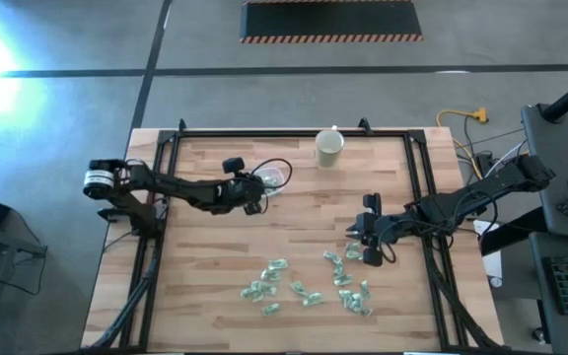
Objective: Pick and place Stevia / Truvia into bins
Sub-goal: Put the stevia packet into the transparent container
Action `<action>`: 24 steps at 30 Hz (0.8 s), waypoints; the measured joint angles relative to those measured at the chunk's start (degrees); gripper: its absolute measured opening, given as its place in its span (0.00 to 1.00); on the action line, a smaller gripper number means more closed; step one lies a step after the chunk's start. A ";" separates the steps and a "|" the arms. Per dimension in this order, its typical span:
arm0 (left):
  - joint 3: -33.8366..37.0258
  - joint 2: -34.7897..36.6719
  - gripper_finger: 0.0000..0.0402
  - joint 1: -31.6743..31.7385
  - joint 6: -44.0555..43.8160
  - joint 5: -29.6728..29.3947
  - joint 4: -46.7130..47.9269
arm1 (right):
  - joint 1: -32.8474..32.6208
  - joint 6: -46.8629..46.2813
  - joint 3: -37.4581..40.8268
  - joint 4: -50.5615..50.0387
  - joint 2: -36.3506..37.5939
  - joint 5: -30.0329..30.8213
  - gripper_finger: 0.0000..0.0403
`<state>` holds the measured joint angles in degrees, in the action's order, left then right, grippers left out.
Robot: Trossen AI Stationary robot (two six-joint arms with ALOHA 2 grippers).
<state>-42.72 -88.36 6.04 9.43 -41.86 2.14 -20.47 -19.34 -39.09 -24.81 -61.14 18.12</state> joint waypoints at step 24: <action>0.00 11.12 0.31 -8.88 -3.08 4.45 3.22 | -0.02 -12.61 12.67 0.22 -0.07 -0.12 0.24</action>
<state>-42.72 -77.23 -2.83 6.35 -37.41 5.36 -20.49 -31.95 -26.42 -24.59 -61.21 18.00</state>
